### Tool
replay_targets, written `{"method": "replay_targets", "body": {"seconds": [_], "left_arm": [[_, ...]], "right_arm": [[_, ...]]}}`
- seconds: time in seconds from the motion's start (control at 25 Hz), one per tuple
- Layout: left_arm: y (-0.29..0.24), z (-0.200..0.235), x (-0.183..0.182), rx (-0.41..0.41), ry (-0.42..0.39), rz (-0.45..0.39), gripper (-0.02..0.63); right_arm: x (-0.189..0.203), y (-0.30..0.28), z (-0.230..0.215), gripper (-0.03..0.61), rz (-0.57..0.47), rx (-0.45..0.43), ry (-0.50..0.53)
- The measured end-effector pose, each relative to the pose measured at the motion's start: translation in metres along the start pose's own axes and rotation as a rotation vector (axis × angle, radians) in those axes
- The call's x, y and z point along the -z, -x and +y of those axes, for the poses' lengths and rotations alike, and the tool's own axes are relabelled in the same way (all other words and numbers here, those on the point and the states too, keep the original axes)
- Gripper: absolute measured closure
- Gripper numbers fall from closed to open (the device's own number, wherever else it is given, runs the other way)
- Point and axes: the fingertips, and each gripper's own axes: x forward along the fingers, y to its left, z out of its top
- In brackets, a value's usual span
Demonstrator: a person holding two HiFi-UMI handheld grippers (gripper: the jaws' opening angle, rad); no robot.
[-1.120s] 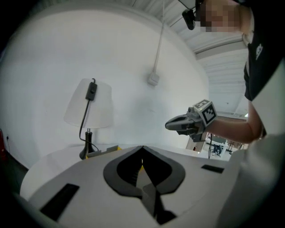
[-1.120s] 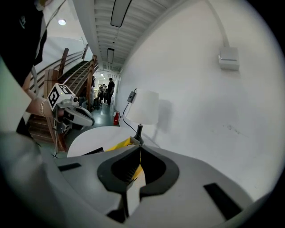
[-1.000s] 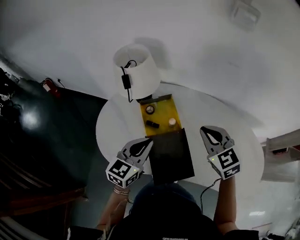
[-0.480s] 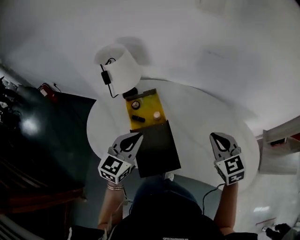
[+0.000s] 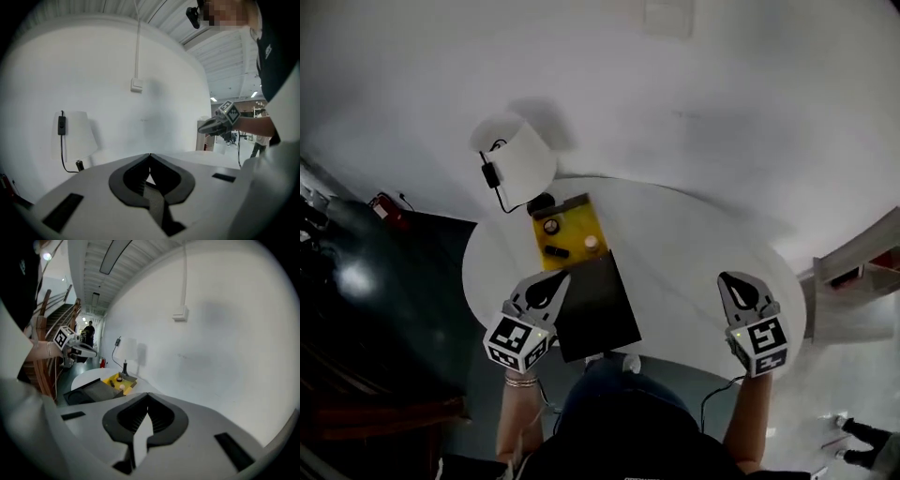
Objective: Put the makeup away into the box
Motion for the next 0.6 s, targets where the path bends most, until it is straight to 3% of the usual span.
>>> {"method": "replay_targets", "body": {"seconds": [0.12, 0.6], "left_arm": [[-0.002, -0.004, -0.013, 0.024, -0.014, -0.012, 0.597], [-0.012, 0.007, -0.048, 0.113, -0.062, -0.054, 0.597]], "right_arm": [[-0.009, 0.013, -0.005, 0.56, -0.036, 0.037, -0.085], [-0.053, 0.029, -0.003, 0.56, -0.134, 0.116, -0.088]]}}
